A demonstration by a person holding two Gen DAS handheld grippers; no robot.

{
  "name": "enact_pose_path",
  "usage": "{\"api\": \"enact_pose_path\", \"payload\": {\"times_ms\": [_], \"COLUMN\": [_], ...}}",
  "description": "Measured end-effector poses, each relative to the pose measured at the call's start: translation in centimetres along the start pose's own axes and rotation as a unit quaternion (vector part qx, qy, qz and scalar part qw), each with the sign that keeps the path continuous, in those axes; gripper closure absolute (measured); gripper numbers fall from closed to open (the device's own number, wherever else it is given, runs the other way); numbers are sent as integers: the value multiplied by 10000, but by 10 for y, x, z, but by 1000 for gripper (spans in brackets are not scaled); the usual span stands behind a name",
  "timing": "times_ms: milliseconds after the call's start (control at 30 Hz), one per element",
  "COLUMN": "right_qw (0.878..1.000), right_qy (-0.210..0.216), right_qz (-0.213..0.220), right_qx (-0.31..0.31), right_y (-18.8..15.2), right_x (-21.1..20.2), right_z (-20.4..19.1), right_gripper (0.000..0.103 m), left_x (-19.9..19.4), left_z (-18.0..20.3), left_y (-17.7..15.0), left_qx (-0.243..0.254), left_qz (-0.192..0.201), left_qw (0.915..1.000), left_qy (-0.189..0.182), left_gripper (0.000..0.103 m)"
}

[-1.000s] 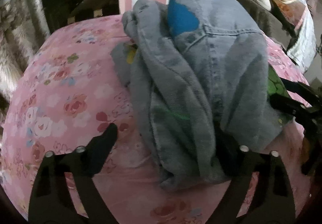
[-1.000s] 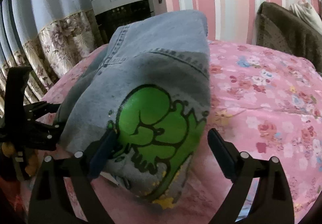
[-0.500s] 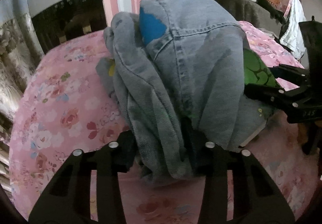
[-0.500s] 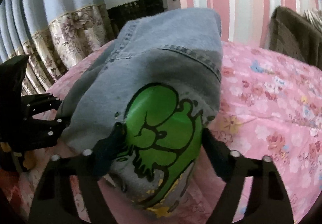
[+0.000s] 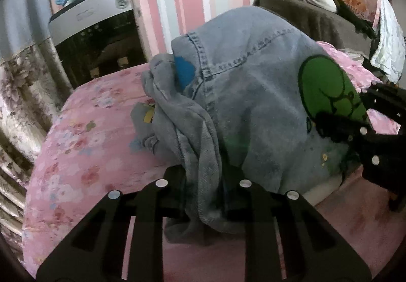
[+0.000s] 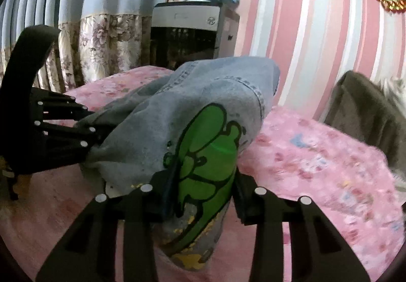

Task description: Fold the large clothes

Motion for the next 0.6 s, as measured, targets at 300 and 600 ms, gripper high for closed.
{"api": "enact_pose_path", "payload": {"times_ms": [300,600], "right_qw": [9968,9983], "right_qy": [-765,-511], "right_qz": [-15,-264], "right_qx": [-241,59], "right_y": [-13,-39], "right_x": [-33,-20], "right_z": [75,98], "right_gripper": [66,60], "left_x": [8,20], "left_z": [75,94], "left_y": [35,27], "left_qx": [69,193], "left_qz": [176,168], "left_qw": [9987,9993], "left_qy": [-481,-268], "left_gripper": [84,67]}}
Point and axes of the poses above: each gripper's, at about its wrist camera, not at the fingertips, and x roughly the way its jaws point, z to its right, y to its top, the point moved 9 cm from there along x, roughly the way its jaws point, and after that the axes turned 5 degrees about x, right-handed, at the moved point
